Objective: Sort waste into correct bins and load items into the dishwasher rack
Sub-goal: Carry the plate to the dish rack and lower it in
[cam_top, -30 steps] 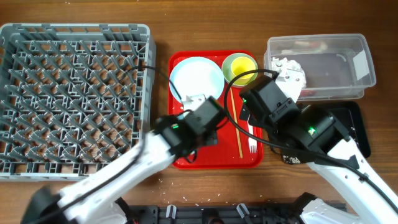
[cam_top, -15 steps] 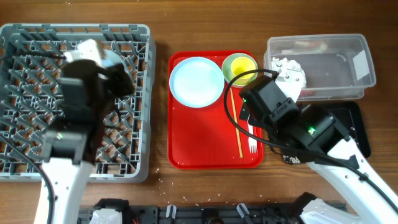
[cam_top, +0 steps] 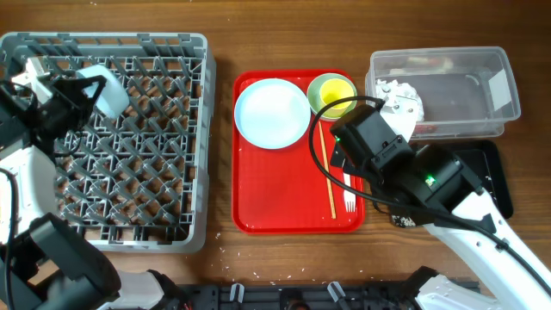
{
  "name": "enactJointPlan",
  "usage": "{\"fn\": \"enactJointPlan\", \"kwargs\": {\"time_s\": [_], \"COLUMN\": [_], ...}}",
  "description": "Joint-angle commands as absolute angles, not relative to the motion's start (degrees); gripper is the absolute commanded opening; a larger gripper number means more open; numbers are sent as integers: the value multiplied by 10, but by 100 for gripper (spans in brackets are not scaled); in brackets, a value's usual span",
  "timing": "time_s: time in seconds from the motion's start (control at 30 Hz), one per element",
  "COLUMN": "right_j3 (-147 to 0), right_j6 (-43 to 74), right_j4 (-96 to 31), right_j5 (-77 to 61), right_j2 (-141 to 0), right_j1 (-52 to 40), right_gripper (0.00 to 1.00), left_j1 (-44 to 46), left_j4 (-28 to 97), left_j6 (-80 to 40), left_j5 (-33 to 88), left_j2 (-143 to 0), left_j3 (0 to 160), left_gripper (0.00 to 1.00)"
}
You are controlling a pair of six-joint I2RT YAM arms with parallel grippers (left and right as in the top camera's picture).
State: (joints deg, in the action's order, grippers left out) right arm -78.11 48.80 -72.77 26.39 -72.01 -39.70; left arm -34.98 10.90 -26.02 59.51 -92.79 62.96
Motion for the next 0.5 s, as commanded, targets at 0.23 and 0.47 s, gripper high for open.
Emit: {"fn": "enactJointPlan", "kwargs": {"time_s": [0.23, 0.47], "right_j3": [-784, -784], "right_j6": [495, 495], "right_j4": [-727, -727], "right_j5": [265, 265], "right_j2": [-722, -722], "right_j1": [-398, -398], "right_gripper": [100, 100], "left_j1": [-381, -443], "left_j4": [141, 147], "left_j6": [-238, -280], "left_j5": [701, 752], "left_j2": [-997, -1004], "left_j3": [636, 636], "left_gripper": [4, 8]}}
